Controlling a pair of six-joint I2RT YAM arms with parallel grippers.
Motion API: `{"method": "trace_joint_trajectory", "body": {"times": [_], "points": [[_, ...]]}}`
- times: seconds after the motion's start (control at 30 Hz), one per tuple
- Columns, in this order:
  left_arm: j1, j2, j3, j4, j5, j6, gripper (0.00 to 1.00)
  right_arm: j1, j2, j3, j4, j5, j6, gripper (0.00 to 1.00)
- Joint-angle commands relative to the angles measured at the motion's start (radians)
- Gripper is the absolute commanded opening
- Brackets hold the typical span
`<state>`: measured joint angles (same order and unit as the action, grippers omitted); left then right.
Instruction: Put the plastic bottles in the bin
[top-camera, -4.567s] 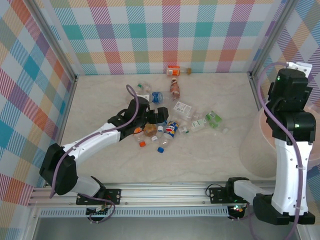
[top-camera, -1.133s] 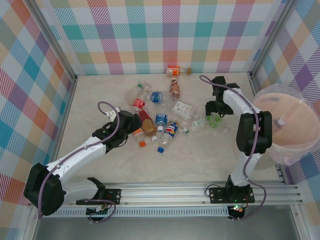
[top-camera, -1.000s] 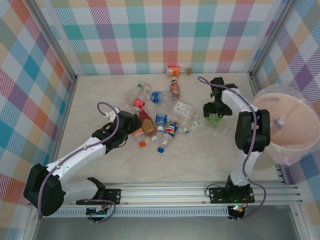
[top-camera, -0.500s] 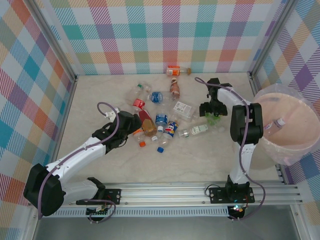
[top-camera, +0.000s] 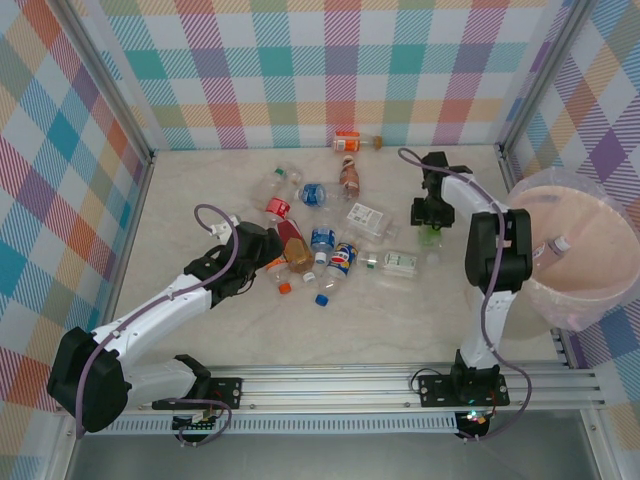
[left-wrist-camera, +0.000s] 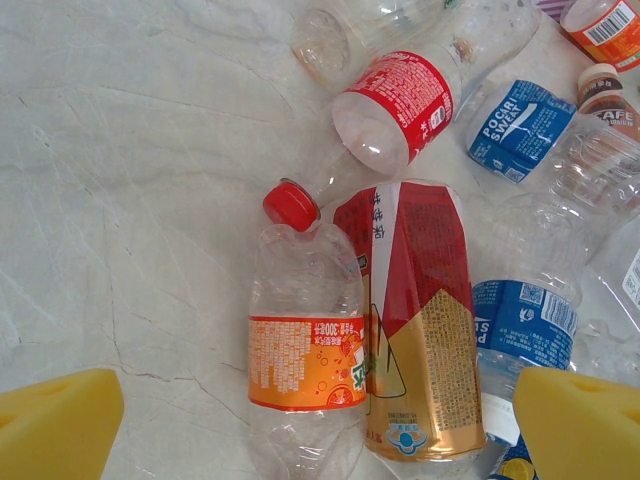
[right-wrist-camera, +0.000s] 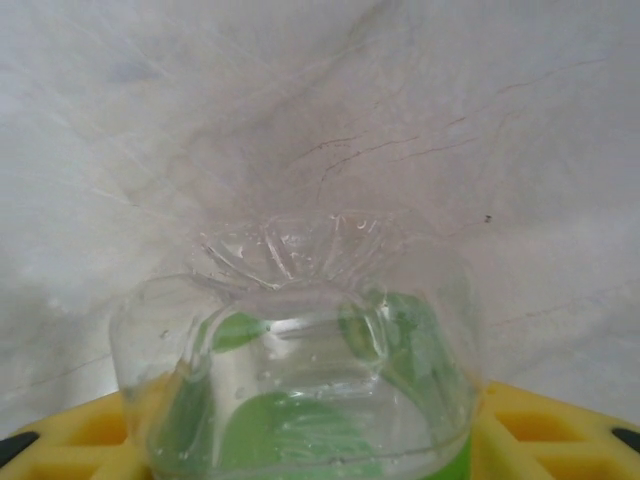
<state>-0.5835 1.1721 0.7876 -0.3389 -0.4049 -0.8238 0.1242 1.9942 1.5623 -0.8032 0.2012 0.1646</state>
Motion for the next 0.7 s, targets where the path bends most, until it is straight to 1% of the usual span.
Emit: {"method": "trace_joint_trajectory", "body": {"times": [0.0,0.27,0.43,0.57,0.67], "points": [[0.014,-0.014,-0.024,-0.002,0.002,-0.017,1.00,0.001,-0.163,-0.020,0.040,0.010,0.006,0.53],[0.017,-0.013,-0.034,0.012,0.022,-0.025,1.00,0.014,-0.403,-0.059,0.092,-0.031,-0.018,0.51],[0.020,0.004,-0.029,0.019,0.037,-0.034,1.00,0.017,-0.528,-0.020,0.073,-0.067,-0.008,0.49],[0.022,0.012,-0.014,0.011,0.037,-0.040,1.00,0.017,-0.639,-0.006,0.088,-0.068,-0.007,0.48],[0.022,0.013,-0.009,0.014,0.036,-0.040,1.00,0.016,-0.670,0.042,0.041,-0.079,-0.041,0.46]]}}
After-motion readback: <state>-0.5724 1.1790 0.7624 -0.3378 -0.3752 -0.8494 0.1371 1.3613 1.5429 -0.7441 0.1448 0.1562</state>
